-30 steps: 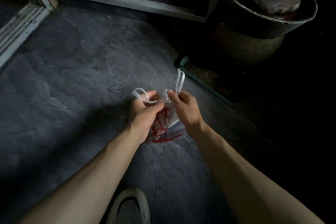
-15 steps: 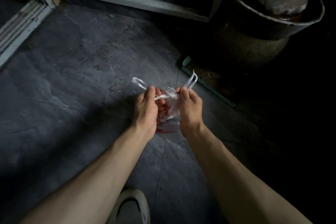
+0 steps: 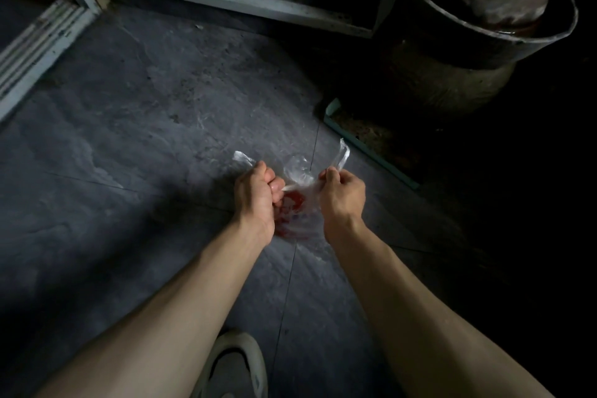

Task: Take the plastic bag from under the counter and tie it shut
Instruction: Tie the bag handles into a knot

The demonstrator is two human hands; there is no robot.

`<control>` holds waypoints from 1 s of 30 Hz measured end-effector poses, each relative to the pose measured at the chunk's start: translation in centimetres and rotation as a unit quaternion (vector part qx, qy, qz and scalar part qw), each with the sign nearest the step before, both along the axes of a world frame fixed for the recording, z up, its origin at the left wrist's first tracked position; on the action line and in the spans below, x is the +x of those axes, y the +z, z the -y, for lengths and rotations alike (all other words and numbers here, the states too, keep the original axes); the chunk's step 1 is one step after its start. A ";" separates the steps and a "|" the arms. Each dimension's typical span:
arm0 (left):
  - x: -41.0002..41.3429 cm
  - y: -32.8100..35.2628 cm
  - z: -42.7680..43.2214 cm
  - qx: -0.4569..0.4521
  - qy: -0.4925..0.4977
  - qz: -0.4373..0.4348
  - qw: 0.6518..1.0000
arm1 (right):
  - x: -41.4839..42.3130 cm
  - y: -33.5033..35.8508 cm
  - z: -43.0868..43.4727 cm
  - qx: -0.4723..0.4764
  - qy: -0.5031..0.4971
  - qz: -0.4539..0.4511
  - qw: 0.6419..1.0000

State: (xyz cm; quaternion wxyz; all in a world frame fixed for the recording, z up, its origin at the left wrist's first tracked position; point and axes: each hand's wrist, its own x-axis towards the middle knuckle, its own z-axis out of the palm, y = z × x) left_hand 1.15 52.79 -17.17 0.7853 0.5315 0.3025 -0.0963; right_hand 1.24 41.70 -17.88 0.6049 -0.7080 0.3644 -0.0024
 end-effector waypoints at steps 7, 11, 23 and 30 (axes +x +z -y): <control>0.4 -0.8 -1.1 0.019 0.045 0.002 0.999 | -0.3 0.2 0.8 0.037 -0.013 0.012 0.999; 0.7 -0.4 -1.2 -0.003 0.053 0.025 0.998 | -0.7 0.6 1.4 0.050 0.054 0.077 0.994; -0.2 -0.8 1.1 0.143 -0.077 0.102 0.981 | -1.1 0.7 1.1 0.091 0.125 0.188 0.970; -0.1 -1.7 1.7 0.148 -0.101 0.061 0.982 | -1.7 -0.7 -0.6 0.157 0.090 0.136 0.974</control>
